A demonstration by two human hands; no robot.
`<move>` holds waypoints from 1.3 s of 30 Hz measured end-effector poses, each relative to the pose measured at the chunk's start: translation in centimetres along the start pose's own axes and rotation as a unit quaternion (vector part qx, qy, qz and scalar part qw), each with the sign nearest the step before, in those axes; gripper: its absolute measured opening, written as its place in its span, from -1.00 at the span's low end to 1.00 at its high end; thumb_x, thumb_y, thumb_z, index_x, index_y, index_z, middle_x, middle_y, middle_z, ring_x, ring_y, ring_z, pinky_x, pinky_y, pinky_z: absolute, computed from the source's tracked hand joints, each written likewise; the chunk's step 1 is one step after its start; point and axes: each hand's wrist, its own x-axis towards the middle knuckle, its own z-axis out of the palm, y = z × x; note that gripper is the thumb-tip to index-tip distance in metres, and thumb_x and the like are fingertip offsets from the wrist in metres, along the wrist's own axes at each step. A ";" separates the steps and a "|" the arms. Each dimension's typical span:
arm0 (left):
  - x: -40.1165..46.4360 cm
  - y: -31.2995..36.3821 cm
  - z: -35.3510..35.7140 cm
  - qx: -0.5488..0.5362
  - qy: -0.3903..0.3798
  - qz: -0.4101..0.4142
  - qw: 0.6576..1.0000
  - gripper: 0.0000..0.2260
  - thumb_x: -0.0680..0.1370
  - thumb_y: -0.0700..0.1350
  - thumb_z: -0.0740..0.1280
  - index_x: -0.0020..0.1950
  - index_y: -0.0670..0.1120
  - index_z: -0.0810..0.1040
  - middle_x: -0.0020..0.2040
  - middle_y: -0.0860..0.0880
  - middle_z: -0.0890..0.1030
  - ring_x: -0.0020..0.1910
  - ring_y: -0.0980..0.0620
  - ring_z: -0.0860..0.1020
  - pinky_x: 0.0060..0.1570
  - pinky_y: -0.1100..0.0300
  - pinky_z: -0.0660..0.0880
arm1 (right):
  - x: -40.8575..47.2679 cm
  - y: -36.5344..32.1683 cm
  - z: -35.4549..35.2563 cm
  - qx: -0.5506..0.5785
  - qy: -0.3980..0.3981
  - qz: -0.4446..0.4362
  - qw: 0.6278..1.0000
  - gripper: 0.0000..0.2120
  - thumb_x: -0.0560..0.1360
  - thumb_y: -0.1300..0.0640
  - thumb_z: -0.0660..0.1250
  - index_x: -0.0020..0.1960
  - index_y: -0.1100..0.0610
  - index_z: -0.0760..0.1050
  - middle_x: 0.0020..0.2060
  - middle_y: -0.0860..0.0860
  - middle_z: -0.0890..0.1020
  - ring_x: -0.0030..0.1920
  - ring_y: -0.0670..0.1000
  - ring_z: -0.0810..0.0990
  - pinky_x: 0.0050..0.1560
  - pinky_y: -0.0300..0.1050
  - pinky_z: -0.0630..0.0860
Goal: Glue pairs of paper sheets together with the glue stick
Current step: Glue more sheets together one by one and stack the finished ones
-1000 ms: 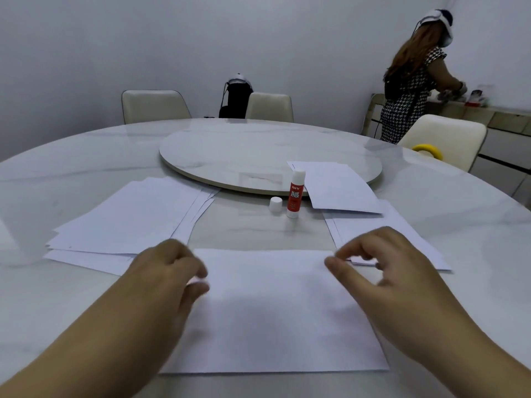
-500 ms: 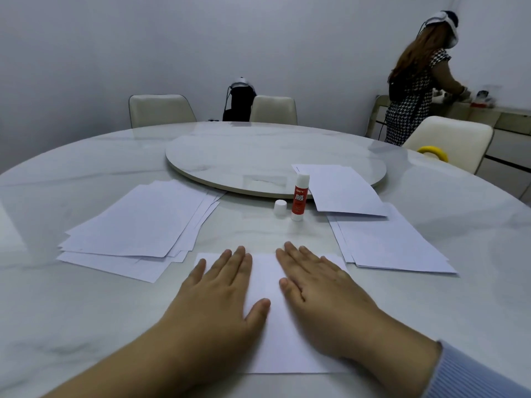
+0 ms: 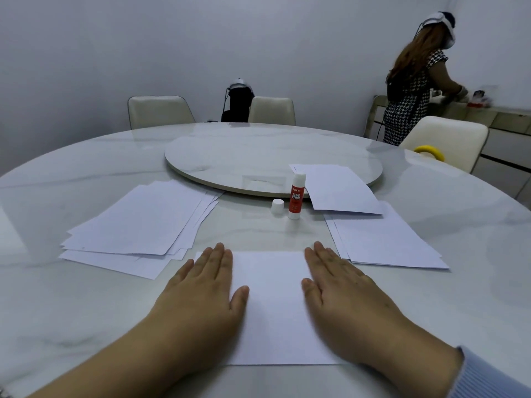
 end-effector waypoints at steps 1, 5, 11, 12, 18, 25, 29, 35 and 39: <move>0.0 -0.3 0.0 0.001 0.003 -0.006 1.000 -0.43 0.61 0.15 -0.17 0.53 -0.04 -0.29 0.54 0.04 -0.29 0.50 0.15 -0.28 0.44 0.20 -0.28 | -0.1 0.1 -0.1 0.001 0.000 0.001 1.000 -0.44 0.64 -0.11 -0.18 0.57 -0.02 -0.26 0.56 -0.14 -0.22 0.52 -0.18 -0.24 0.38 -0.29 -0.33; -0.4 -1.6 0.0 -0.006 0.009 -0.018 1.000 -0.42 0.60 0.17 -0.17 0.54 -0.01 -0.28 0.54 0.08 -0.28 0.49 0.18 -0.27 0.45 0.21 -0.26 | -0.3 0.3 -0.3 0.002 0.006 -0.004 1.000 -0.43 0.64 -0.14 -0.17 0.58 -0.02 -0.25 0.56 -0.14 -0.21 0.53 -0.18 -0.23 0.42 -0.27 -0.30; -0.7 -1.9 0.2 -0.033 0.031 -0.022 0.999 -0.42 0.59 0.20 -0.16 0.54 0.02 -0.28 0.53 0.12 -0.28 0.48 0.23 -0.27 0.42 0.25 -0.28 | -0.6 0.4 -0.5 0.021 0.094 0.007 0.995 -0.35 0.56 -0.26 0.00 0.57 -0.07 -0.07 0.54 -0.17 0.10 0.51 -0.12 0.02 0.46 -0.19 -0.06; -0.7 -1.9 0.2 -0.036 0.036 -0.023 0.998 -0.41 0.59 0.20 -0.16 0.54 0.03 -0.28 0.53 0.12 -0.28 0.48 0.23 -0.27 0.41 0.26 -0.28 | -0.6 0.5 -0.8 0.043 0.111 0.010 0.993 -0.33 0.52 -0.29 0.08 0.55 -0.09 -0.01 0.49 -0.18 0.19 0.48 -0.12 0.09 0.44 -0.19 0.02; -0.8 -1.8 0.3 -0.044 0.059 -0.021 0.997 -0.40 0.58 0.21 -0.15 0.54 0.04 -0.27 0.52 0.14 -0.29 0.47 0.26 -0.27 0.40 0.27 -0.29 | -0.2 1.4 -2.2 0.307 0.091 0.073 0.945 -0.31 0.31 -0.06 0.52 0.31 -0.30 0.24 0.00 -0.22 0.55 -0.03 -0.16 0.58 -0.24 -0.37 0.48; -0.5 -2.0 0.6 -0.063 0.069 -0.010 0.996 -0.40 0.59 0.22 -0.13 0.53 0.05 -0.28 0.52 0.16 -0.30 0.45 0.29 -0.28 0.40 0.27 -0.29 | -1.5 2.4 -3.4 0.414 0.081 0.033 0.906 -0.69 0.49 0.23 0.40 -0.01 -0.21 0.63 -0.47 -0.23 0.59 -0.43 -0.23 0.56 -0.35 -0.42 0.42; -0.1 -2.6 0.1 -0.243 0.149 -0.024 0.958 -0.48 0.61 0.13 0.05 0.54 0.10 0.00 0.51 0.25 -0.04 0.39 0.39 -0.07 0.39 0.35 -0.12 | -2.1 2.7 -4.4 0.441 0.115 0.025 0.890 -0.72 0.44 0.28 0.44 -0.23 -0.11 0.71 -0.36 -0.16 0.69 -0.39 -0.26 0.59 -0.37 -0.48 0.40; 2.2 -6.2 -1.2 -0.196 0.195 -0.139 0.951 -0.59 0.53 0.01 0.29 0.38 0.04 0.35 0.46 0.02 0.27 0.47 0.01 0.16 0.37 0.07 0.18 | -2.1 7.0 -10.6 0.568 0.297 0.036 0.766 -0.83 0.28 0.12 0.43 -0.15 0.07 0.71 -0.22 -0.03 0.74 -0.26 -0.15 0.69 -0.23 -0.36 0.58; 3.6 -6.9 -2.2 -0.069 0.085 -0.176 0.978 -0.57 0.55 0.21 0.17 0.38 0.12 0.27 0.42 0.08 0.31 0.40 0.02 0.27 0.26 0.11 0.29 | 1.8 8.1 -12.4 0.627 0.372 0.087 0.679 -0.90 0.50 0.22 0.37 -0.02 0.11 0.64 -0.25 -0.09 0.72 -0.33 -0.18 0.66 -0.35 -0.38 0.56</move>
